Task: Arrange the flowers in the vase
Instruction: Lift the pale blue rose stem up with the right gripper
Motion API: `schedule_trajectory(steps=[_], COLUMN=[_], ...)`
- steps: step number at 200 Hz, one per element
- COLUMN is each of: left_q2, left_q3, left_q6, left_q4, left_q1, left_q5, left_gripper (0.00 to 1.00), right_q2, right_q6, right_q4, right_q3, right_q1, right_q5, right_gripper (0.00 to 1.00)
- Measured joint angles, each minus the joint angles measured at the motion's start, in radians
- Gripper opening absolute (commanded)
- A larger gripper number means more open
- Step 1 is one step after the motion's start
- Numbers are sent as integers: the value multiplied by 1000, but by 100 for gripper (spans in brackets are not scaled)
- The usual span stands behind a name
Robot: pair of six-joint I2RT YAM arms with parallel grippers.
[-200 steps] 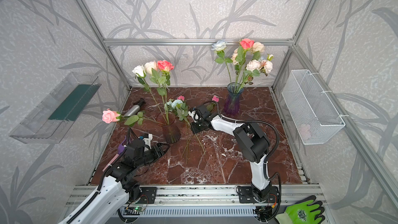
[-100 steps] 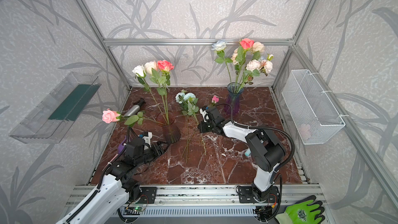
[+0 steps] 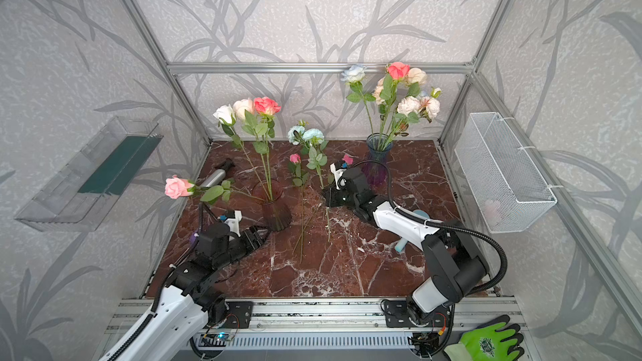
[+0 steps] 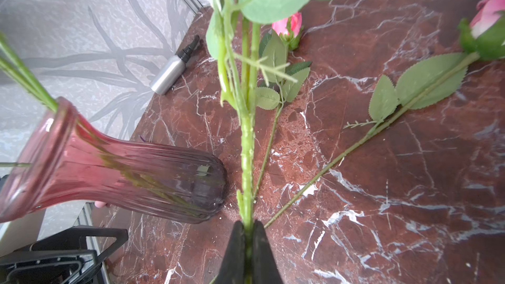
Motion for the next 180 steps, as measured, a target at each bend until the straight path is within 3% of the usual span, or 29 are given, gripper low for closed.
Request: schedule_trajectory(steps=[54, 118, 180], left_q2=[-79, -301, -251], left_q3=[34, 35, 35], left_q6=[16, -8, -30], left_q4=[-56, -135, -134], left_q1=[0, 0, 0], left_q5=[-53, -237, -311], left_gripper=[73, 73, 73], right_q2=[-158, -201, -269], right_q6=[6, 24, 12], right_q4=[87, 139, 151], right_q3=[-134, -158, -146], right_q1=[5, 83, 129], right_q5=[55, 170, 263], right_gripper=[1, 0, 0])
